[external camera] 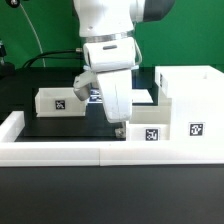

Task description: Assemble drawer

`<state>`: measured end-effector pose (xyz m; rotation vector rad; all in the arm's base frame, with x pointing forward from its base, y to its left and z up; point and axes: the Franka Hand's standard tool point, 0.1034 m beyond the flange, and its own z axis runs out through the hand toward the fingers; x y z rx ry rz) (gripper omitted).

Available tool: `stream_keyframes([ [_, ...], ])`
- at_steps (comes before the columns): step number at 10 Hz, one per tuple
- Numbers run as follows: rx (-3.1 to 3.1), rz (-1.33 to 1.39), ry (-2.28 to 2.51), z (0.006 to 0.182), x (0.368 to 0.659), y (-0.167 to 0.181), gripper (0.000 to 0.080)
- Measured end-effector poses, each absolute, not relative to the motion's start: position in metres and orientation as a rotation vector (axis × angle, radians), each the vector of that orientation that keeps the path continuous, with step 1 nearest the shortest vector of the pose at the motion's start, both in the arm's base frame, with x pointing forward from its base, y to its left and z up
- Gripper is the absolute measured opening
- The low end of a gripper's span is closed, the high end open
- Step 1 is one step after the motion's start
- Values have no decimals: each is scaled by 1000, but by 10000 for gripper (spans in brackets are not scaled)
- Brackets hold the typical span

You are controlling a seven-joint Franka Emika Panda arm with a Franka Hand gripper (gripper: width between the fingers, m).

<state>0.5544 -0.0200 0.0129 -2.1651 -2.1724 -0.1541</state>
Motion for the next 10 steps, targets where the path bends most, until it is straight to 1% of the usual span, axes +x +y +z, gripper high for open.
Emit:
stream_keyframes([
  [4,-2166,-153,-2171,13,554,-22,649],
  [10,-2144,-172,-2171,14,552,29,649],
])
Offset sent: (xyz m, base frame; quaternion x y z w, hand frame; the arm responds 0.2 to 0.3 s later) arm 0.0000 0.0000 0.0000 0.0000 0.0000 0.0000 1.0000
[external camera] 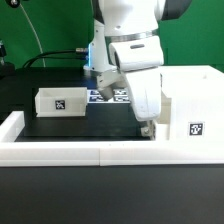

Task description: Assemble drawer

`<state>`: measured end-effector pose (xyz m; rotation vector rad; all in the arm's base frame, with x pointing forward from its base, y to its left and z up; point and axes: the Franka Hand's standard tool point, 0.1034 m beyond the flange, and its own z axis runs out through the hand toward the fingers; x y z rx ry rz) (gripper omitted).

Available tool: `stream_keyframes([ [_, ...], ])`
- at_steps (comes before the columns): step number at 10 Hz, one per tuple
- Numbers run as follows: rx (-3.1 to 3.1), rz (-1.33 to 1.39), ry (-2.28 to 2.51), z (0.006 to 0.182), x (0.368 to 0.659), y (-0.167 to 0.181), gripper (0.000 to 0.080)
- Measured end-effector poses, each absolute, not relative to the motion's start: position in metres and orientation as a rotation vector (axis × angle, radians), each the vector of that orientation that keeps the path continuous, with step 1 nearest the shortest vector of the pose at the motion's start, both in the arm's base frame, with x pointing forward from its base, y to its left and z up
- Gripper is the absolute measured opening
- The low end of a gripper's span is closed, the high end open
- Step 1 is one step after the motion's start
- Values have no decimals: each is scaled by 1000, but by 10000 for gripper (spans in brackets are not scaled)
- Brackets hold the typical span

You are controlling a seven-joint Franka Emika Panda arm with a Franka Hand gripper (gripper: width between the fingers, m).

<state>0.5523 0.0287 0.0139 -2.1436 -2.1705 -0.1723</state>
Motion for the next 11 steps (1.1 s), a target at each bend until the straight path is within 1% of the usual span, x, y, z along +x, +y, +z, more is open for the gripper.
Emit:
stream_keyframes([
  [2,-2176,-169,-2136,13,552,39,649],
  [6,-2185,-166,-2138,14,553,38,649],
  [7,-2187,-162,-2137,12,551,31,649],
  [9,-2222,-165,-2111,13,538,5,649],
  [11,-2269,-160,-2081,22,519,-18,649],
])
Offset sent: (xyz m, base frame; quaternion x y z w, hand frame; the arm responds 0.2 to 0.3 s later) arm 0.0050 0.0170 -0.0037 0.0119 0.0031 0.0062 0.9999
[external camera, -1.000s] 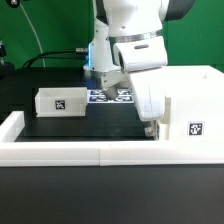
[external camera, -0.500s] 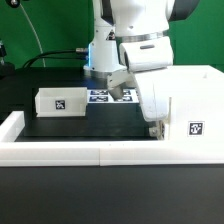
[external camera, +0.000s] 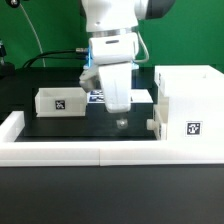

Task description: Assemble drawer

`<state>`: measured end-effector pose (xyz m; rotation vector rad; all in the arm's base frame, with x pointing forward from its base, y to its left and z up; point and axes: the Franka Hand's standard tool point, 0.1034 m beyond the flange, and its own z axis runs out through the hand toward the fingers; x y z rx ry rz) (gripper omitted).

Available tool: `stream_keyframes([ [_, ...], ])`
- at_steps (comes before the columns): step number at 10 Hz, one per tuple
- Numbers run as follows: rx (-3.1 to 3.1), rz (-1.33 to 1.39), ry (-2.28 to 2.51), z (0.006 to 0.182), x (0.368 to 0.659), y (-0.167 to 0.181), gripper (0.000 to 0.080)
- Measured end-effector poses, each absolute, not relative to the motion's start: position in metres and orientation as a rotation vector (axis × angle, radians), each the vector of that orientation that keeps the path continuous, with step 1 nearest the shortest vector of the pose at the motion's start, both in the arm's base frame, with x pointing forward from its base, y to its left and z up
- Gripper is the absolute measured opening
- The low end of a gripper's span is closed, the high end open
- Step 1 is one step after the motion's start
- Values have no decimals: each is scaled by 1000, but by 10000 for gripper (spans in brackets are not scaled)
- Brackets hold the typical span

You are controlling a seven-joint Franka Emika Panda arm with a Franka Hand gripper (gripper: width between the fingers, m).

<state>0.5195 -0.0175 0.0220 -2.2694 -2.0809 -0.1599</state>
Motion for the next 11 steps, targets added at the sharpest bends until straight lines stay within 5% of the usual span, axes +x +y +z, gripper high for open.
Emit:
stream_keyframes([
  [5,-2380,-159,-2032,47,466,-55,649],
  [11,-2657,-171,-1605,45,469,-56,649],
])
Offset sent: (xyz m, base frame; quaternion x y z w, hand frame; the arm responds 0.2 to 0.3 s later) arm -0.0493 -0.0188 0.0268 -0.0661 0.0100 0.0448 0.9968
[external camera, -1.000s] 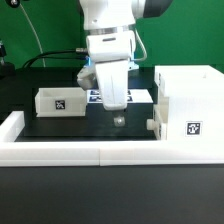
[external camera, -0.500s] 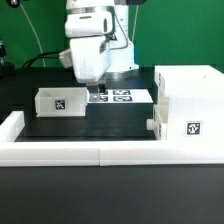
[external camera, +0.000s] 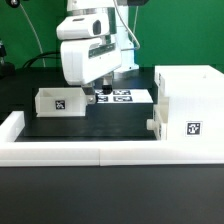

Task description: Assemble drawer

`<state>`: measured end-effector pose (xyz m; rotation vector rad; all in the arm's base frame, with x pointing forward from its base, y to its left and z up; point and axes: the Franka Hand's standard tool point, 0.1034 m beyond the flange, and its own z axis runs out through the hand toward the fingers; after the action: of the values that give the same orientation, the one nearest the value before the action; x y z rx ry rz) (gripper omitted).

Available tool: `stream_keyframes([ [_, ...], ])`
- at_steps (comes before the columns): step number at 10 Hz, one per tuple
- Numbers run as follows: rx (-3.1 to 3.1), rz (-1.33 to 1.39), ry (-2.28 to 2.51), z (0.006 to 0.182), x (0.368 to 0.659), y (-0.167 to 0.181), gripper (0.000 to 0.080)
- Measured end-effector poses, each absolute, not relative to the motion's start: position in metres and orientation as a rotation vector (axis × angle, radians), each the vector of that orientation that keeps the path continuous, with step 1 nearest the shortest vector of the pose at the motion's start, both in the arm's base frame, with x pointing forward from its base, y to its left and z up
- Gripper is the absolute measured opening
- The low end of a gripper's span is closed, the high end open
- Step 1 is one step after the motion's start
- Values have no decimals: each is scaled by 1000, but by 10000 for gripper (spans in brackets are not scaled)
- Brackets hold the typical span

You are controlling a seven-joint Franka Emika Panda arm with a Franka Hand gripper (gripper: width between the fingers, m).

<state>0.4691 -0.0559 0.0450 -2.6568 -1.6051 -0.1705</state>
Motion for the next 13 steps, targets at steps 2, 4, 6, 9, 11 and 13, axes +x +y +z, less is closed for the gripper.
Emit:
stream_keyframes([
  [2,-2831,-194,-1266,46,454,-83,649],
  [4,-2957,-182,-915,49,436,-88,649],
  [6,-3030,-141,-523,50,425,-82,649],
  [9,-3044,-99,-194,52,426,-75,649],
  [11,-3043,-96,-61,51,426,-74,649],
  [13,-3053,-98,18,41,410,-76,649],
])
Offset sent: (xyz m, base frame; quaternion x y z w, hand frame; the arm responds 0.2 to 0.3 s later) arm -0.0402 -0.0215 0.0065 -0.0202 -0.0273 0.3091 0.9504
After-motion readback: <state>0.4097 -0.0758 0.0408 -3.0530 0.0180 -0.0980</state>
